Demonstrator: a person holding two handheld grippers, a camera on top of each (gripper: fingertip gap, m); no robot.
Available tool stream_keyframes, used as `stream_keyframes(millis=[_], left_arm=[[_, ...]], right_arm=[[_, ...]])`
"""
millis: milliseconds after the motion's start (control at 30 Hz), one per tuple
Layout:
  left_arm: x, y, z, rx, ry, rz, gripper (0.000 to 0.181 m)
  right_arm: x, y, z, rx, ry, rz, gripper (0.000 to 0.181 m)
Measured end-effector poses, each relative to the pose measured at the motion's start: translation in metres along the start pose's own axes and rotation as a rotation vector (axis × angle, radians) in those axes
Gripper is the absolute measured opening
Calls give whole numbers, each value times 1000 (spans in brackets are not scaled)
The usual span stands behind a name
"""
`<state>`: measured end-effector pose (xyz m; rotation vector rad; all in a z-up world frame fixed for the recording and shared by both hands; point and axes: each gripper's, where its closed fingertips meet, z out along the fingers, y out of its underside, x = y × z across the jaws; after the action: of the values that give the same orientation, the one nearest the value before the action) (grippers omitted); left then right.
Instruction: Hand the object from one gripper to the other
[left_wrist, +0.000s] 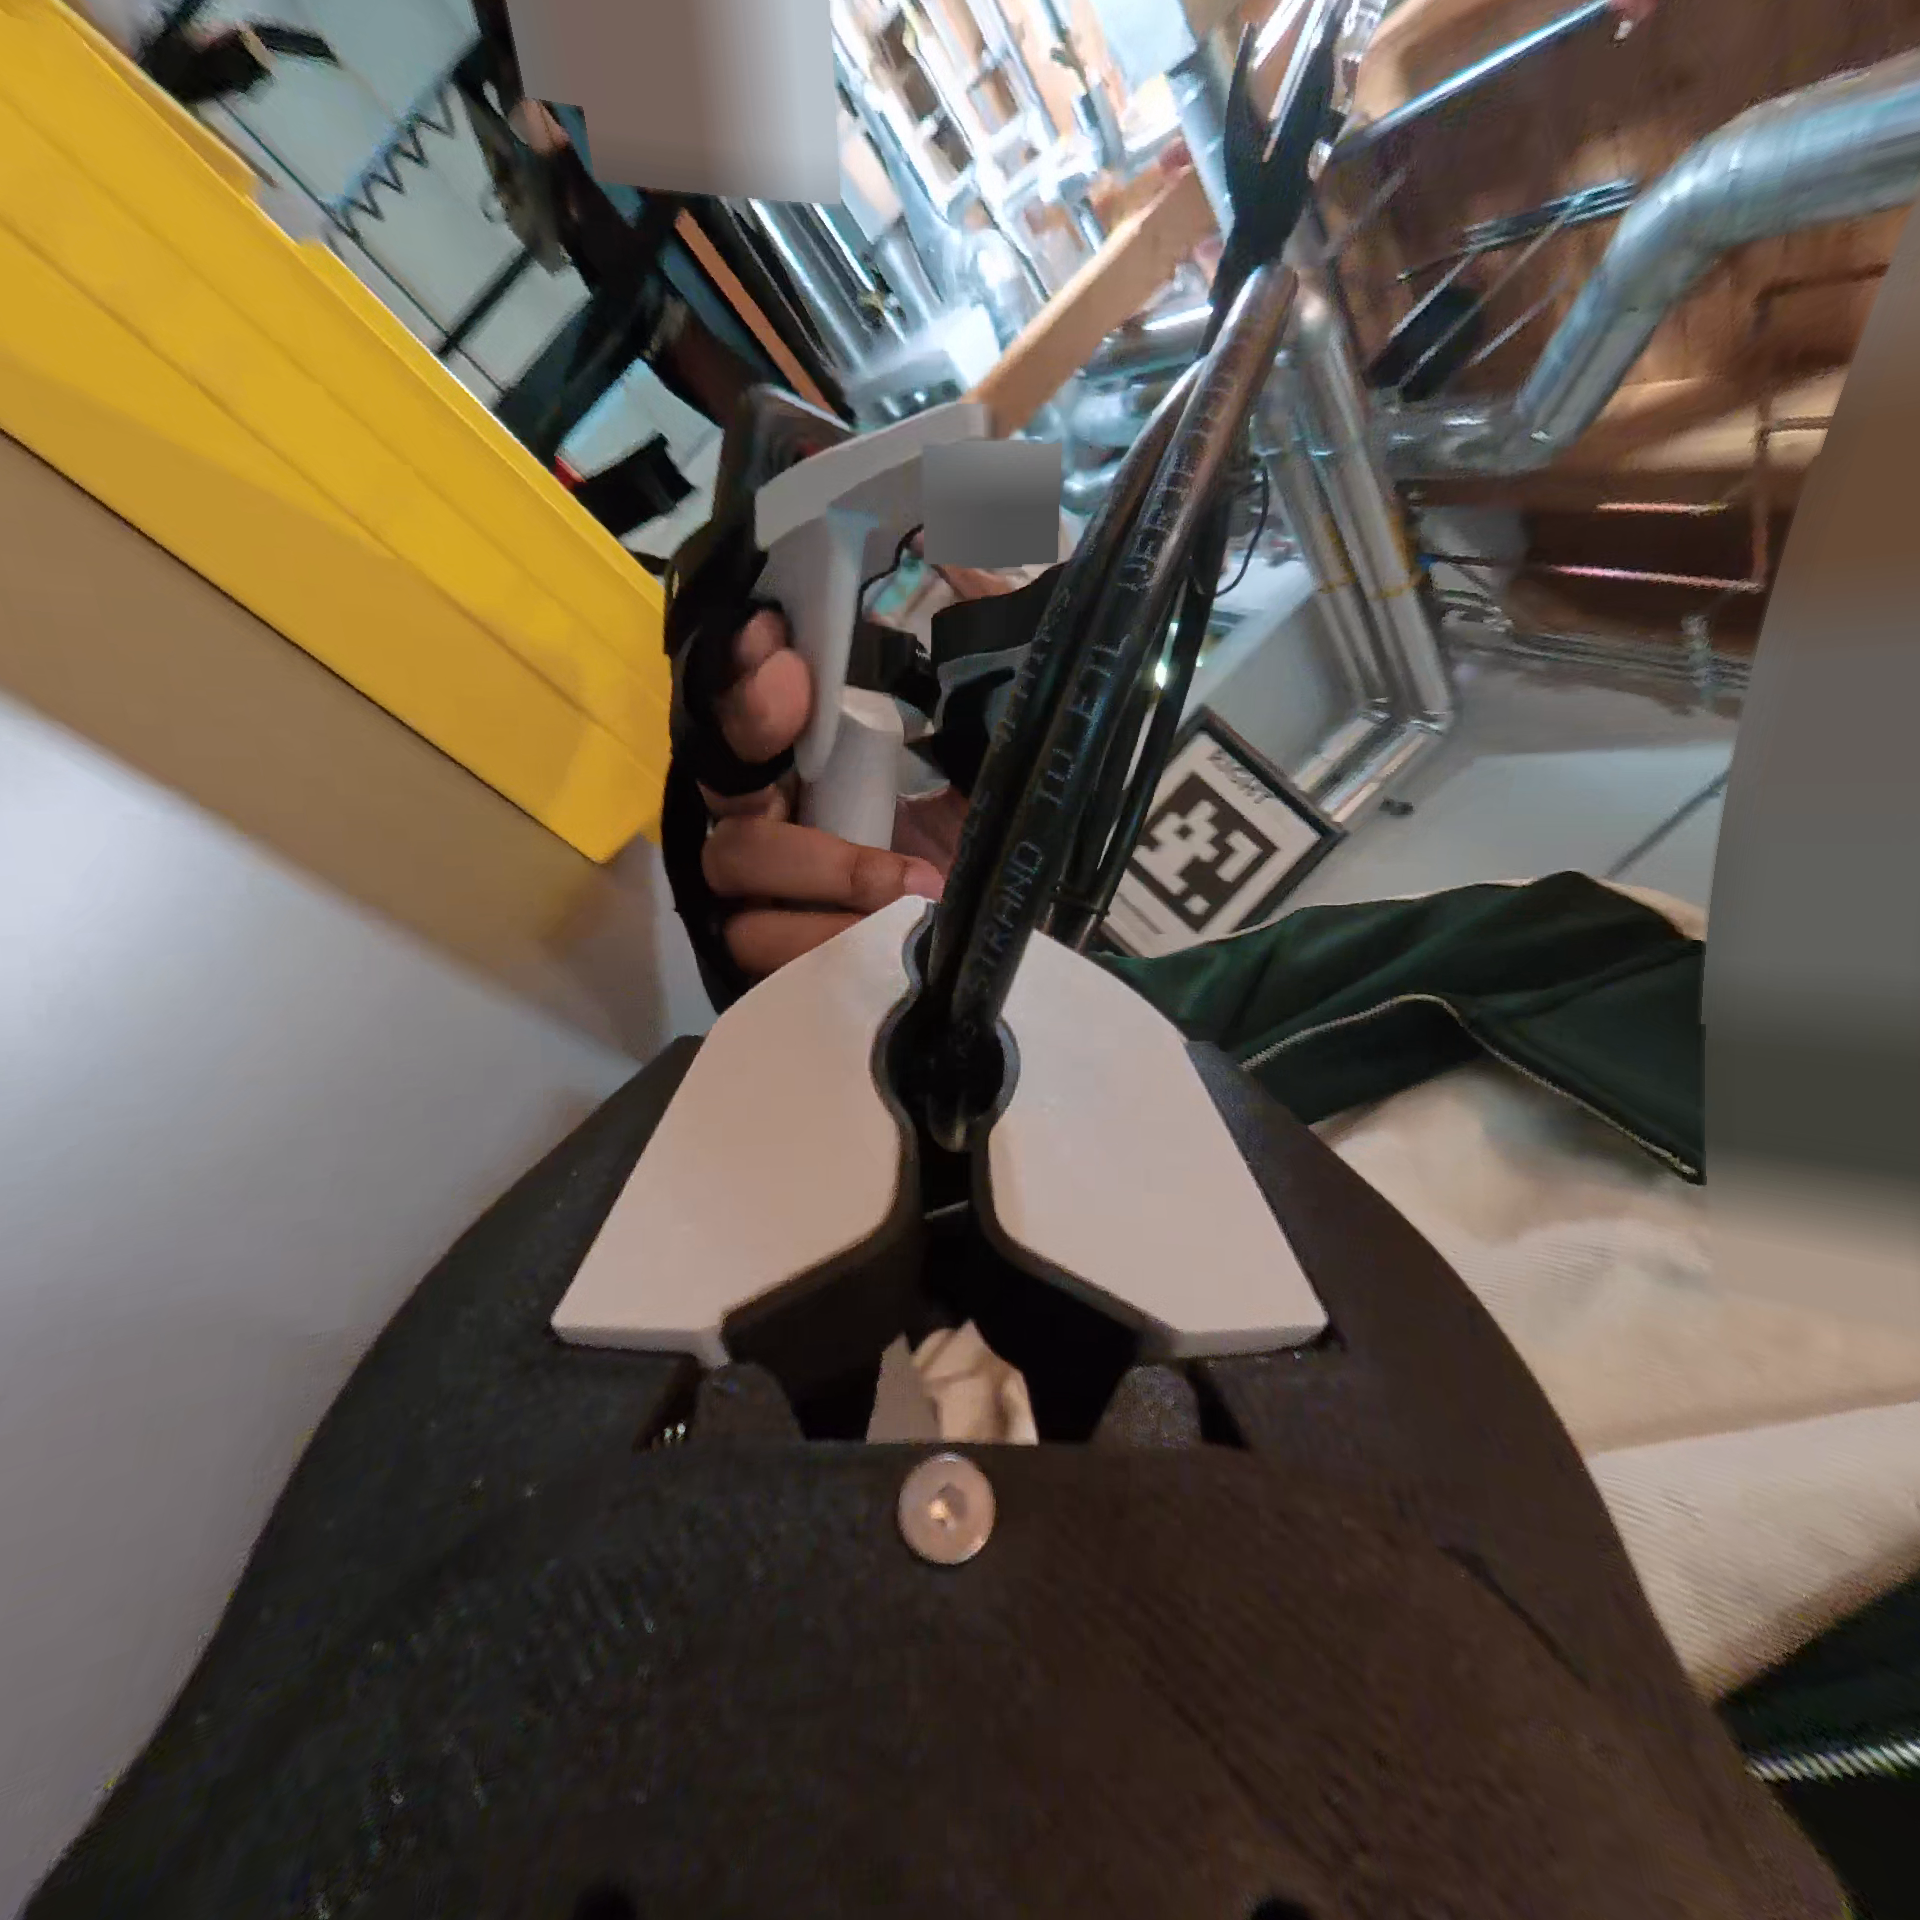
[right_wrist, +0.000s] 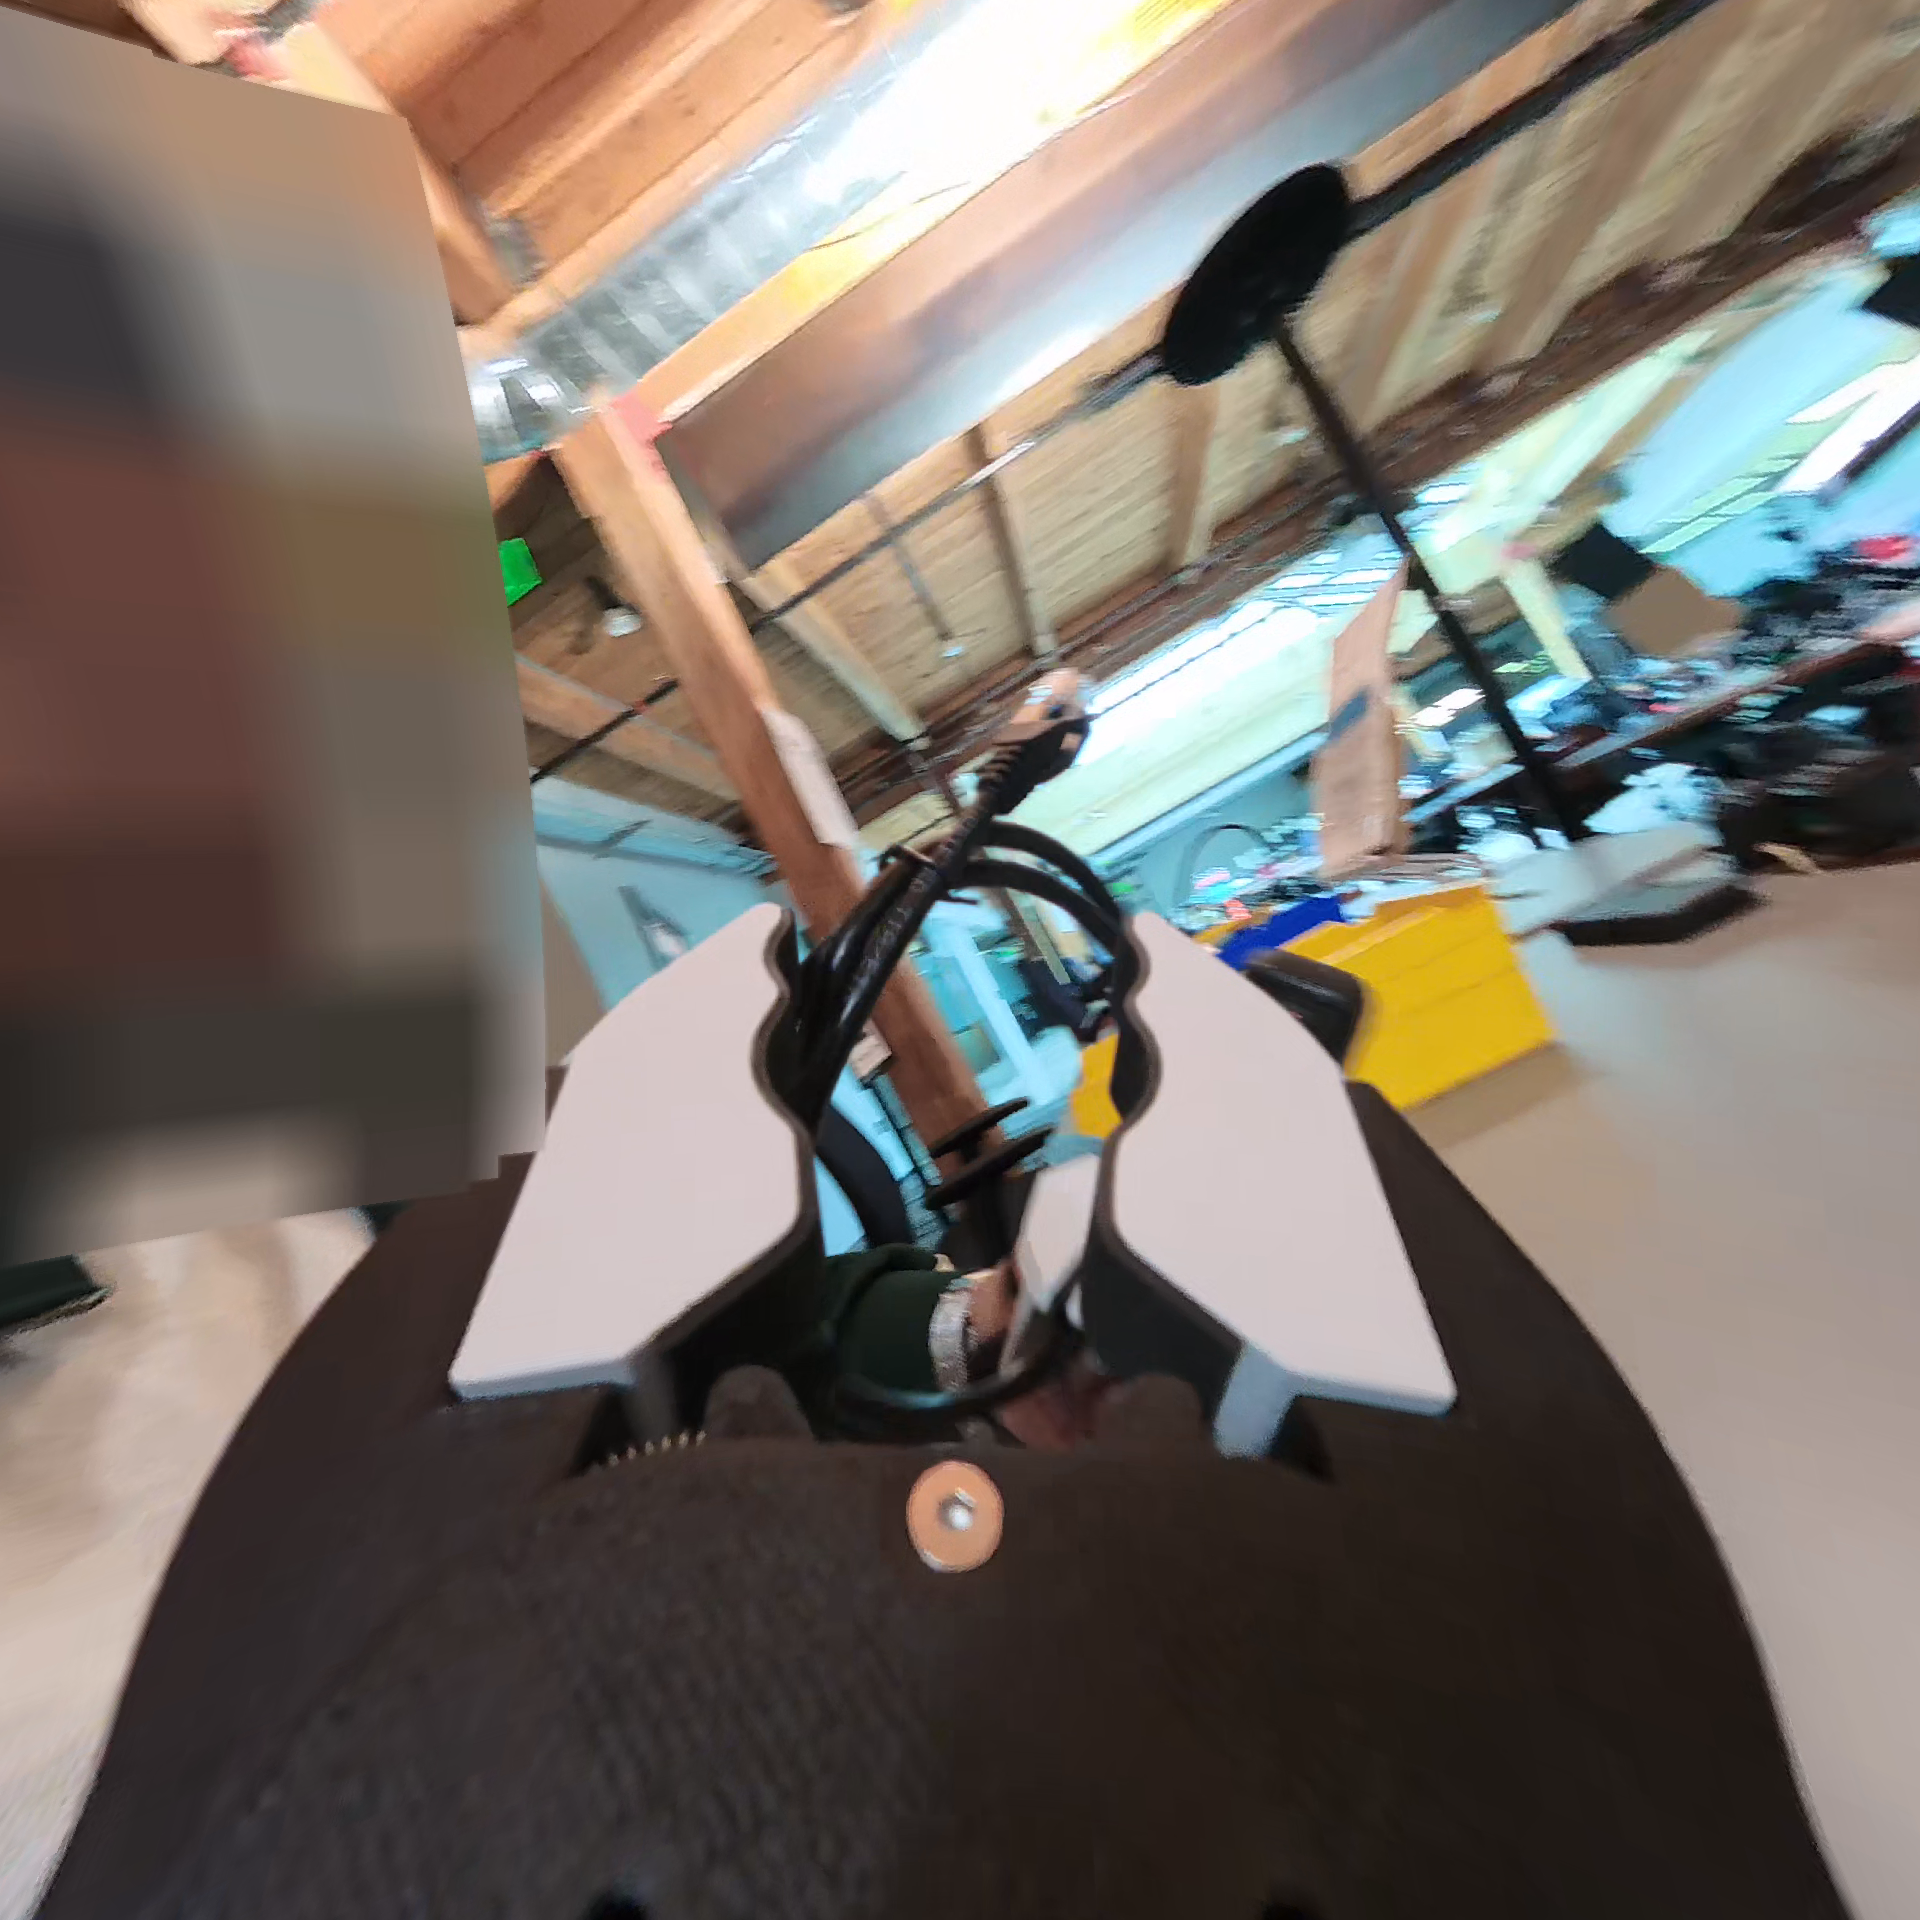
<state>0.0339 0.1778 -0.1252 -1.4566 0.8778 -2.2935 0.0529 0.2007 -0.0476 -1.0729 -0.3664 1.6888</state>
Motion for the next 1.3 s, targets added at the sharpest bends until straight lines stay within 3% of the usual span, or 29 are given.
stream_keyframes(millis=[233, 367, 533, 667, 800, 900, 1100, 1300], left_arm=[[-5, -44, -37, 221, -185, 158, 0], [-15, -62, -65, 330, -325, 187, 1], [-23, -66, -78, 342, -447, 218, 1], [-24, -60, -70, 311, -442, 214, 1], [-23, -52, -58, 277, -410, 203, 1], [-23, -49, -53, 259, -399, 205, 0], [-19, -46, -47, 243, -349, 212, 2], [-20, -56, -51, 286, -382, 265, 51]], right_arm=[[47, -12, -27, 56, 274, -17, 64], [61, 7, -28, -55, 372, -44, 64], [64, 41, -18, -236, 402, -99, 60], [61, 58, -12, -348, 410, -197, 53], [60, 61, -11, -361, 407, -204, 46], [56, 60, -11, -361, 384, -163, 21], [51, 52, -12, -339, 360, -133, 20], [50, 45, -17, -330, 362, -128, 19]])
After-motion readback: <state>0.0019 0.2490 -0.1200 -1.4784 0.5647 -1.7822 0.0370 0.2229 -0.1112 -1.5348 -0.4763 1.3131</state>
